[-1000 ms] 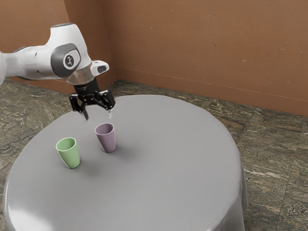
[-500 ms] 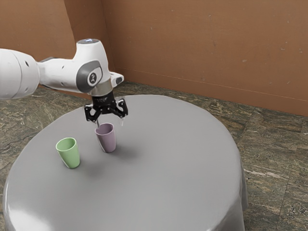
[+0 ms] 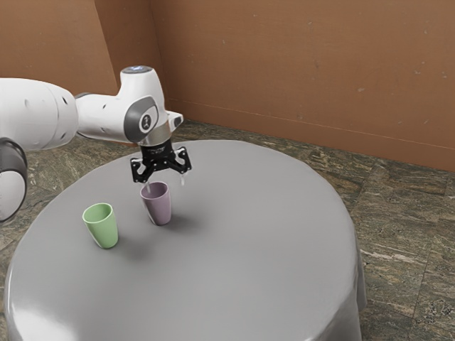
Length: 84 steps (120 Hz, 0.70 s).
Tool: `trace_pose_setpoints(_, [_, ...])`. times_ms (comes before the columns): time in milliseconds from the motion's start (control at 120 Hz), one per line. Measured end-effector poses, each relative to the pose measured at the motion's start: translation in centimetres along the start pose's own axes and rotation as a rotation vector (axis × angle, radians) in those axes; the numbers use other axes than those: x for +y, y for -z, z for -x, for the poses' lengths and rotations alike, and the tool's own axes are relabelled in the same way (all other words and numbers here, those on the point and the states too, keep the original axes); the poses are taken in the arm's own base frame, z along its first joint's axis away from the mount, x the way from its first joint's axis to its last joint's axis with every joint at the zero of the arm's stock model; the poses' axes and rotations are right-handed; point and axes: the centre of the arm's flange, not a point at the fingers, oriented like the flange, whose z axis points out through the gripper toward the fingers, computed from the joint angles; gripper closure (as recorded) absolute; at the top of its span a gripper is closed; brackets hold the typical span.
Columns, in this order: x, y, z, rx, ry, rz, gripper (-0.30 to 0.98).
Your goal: Place the right cup onto the left cup
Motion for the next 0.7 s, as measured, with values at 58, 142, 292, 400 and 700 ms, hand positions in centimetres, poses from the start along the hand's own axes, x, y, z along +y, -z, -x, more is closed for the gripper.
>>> trace_pose_setpoints(58, [0.3, -0.2, -0.8, 0.010, 0.008, -0.005, 0.02])
trace_pose_setpoints(142, [0.8, -0.6, -1.2, 0.014, 0.012, -0.010, 0.02])
trace_pose_setpoints(292, [0.5, -1.8, -1.8, 0.008, 0.031, -0.025, 0.02])
trace_pose_setpoints(400, [0.1, -2.5, -2.3, 0.006, 0.046, -0.034, 0.02])
trace_pose_setpoints(700, [1.1, -4.7, -2.1, -0.007, 0.046, -0.051, 0.03])
